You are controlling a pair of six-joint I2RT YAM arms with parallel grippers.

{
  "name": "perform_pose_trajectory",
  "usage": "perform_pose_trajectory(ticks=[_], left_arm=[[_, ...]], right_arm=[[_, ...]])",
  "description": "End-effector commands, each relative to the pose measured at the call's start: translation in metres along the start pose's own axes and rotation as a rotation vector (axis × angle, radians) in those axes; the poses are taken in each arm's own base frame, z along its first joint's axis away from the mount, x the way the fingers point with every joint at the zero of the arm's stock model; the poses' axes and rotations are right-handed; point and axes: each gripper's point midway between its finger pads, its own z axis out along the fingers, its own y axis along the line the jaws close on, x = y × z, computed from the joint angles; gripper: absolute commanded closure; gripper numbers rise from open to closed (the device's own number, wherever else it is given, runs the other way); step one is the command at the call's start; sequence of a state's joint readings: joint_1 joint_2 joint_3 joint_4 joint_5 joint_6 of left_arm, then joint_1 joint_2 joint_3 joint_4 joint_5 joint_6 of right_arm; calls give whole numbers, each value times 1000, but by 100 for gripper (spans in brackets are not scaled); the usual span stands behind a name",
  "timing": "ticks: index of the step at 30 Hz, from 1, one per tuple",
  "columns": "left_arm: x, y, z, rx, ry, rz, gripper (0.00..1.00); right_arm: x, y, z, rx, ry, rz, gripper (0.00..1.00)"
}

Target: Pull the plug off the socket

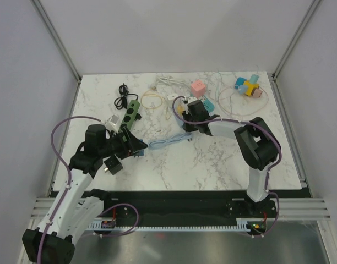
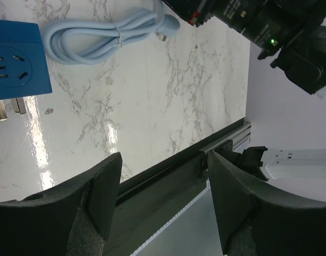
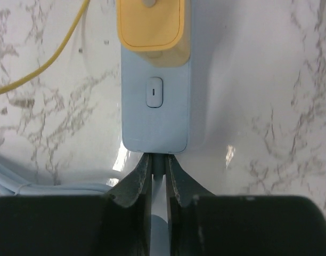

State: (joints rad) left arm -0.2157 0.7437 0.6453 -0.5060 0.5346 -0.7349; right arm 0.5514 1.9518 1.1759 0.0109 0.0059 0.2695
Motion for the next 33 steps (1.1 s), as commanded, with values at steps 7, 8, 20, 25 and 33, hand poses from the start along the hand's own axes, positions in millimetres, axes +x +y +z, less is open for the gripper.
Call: perform_pose_trajectory(ticks=[7,8,20,25,33], left_arm=[[-17,-37,23,48,38,77,29],[-16,-40,26,48,43,67,29],[6,-79,89,-32,109,111,30],[6,-92,104,-39,122,116,31],[-3,-107,117,-52,73,177,32]], right_arm=[[100,16,-64,-146,186,45,83],[103,24,-71,-167,187,49,83],[90,75,-114,-340,98,35,60],[69,54,-134,-248,44,19,34],[56,13,-159,-138,-15,111,28]])
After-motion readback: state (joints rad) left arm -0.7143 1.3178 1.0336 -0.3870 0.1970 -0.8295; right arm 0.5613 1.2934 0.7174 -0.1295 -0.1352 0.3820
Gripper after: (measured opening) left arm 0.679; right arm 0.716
